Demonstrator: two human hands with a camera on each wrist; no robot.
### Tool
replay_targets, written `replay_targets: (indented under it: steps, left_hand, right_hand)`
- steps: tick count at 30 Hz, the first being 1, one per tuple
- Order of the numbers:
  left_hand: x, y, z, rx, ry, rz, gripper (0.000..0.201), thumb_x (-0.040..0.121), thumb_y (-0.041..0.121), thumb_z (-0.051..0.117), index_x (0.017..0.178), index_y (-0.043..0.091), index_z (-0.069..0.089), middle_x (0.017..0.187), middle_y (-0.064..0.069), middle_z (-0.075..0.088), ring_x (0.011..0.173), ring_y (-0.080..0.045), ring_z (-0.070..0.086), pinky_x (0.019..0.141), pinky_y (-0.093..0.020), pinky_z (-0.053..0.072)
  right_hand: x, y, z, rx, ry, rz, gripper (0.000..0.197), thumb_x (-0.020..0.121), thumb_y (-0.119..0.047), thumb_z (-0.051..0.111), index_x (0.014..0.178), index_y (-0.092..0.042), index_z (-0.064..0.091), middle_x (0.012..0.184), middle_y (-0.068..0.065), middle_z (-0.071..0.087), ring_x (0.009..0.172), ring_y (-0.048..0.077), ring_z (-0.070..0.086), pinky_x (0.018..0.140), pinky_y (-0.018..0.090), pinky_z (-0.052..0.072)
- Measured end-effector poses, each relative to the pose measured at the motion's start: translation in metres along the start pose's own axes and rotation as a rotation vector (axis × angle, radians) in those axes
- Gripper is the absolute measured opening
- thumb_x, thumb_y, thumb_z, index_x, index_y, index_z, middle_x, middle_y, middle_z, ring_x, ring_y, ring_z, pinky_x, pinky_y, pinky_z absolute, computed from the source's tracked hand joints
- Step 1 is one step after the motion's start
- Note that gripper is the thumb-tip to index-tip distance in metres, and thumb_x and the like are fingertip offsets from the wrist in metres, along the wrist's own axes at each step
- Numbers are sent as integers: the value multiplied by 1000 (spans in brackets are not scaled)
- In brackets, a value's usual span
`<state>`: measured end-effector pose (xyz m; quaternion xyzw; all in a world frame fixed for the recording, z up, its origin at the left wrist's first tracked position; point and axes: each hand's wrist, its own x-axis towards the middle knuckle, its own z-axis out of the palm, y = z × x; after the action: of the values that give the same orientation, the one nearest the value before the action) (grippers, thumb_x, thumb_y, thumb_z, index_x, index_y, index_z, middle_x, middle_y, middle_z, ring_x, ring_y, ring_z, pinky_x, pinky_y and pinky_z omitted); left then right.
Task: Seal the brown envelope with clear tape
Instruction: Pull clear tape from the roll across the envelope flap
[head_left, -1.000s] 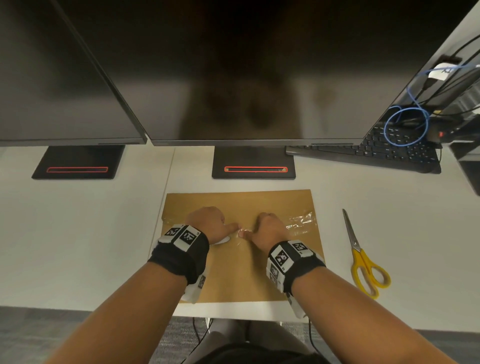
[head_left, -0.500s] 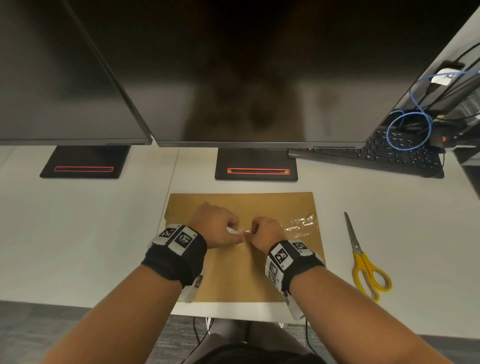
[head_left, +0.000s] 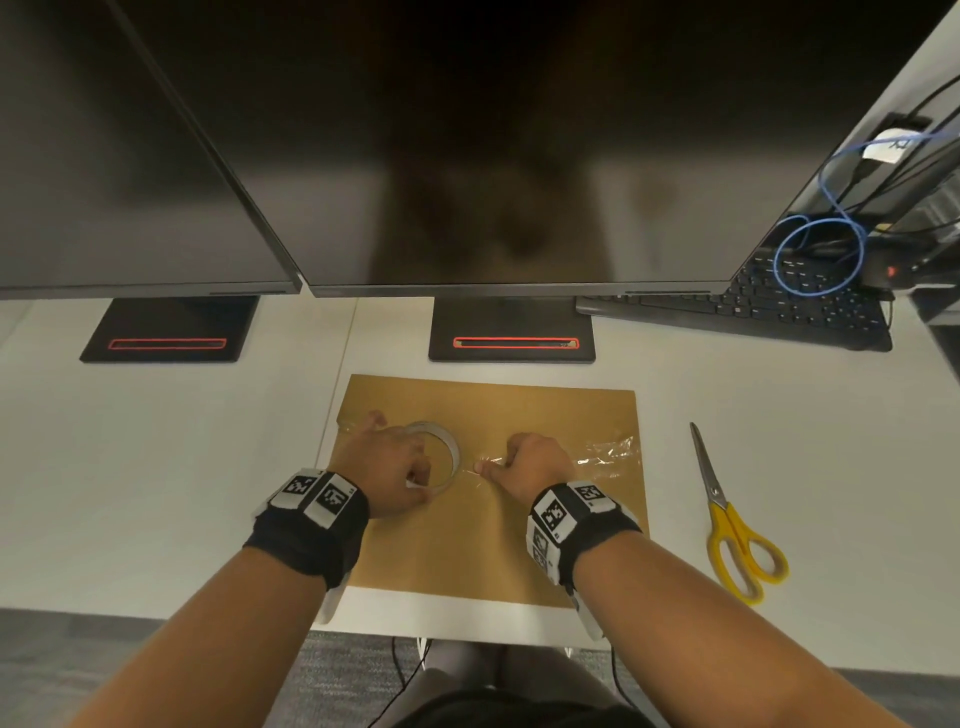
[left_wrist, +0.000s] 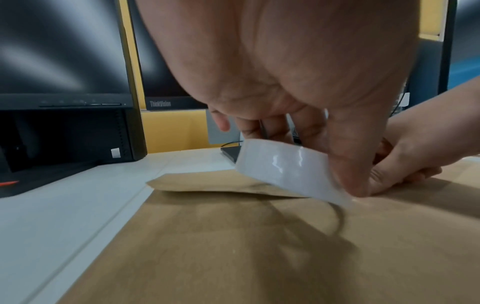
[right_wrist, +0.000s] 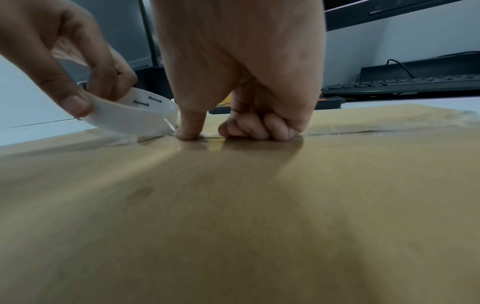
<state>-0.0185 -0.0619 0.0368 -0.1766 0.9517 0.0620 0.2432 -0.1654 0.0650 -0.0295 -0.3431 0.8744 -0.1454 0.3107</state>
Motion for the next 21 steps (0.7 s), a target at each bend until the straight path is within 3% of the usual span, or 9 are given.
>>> replay_targets:
  steps: [5,9,12,15,18,21]
  left_hand:
    - [3,0,9,8,16,-44,27,86,43,53,94,28,74,99,14,62,107,-7,53,114,-43,6]
    - [8,2,12,-1,-15,-89,25,83,44,54,93,27,70,104,13,60,109,-8,52,116,-45,2]
    - [9,16,14,-60,108,-76,40,72,51,61,101,25,54,111,8,52,109,-15,50,115,-45,13]
    - [10,49,14,-49,242,64,46,83,41,53,122,18,50,128,-2,49,121,-24,46,113,-42,19]
    - [16,82,23,-16,145,136,55,96,30,39,147,14,25,154,-5,26,139,-21,26,118,-40,7]
    - [24,92,33,68,77,110,59,102,32,27,152,10,5,160,-8,7,143,-24,19,119,-43,6]
  right_hand:
    - [2,1,1,-19,-1,9,53,77,-61,61,89,-10,62,95,9,68,90,25,62,66,27,42]
    - [-1,2,1,-31,1,3,51,77,-63,58,83,-12,58,92,8,66,88,25,62,65,28,41]
    - [-4,5,2,-24,16,-50,43,82,-57,57,78,-14,51,89,9,65,84,26,60,63,28,39]
    - [-3,13,-3,94,-5,-108,26,85,-36,62,79,-12,54,85,11,64,78,25,57,69,32,45]
    - [-5,28,-6,231,51,-214,3,83,-10,60,80,-9,60,81,9,61,73,23,55,73,34,48]
    - [-13,43,-1,161,191,-331,18,83,-6,59,98,-7,69,95,12,60,84,24,58,78,32,49]
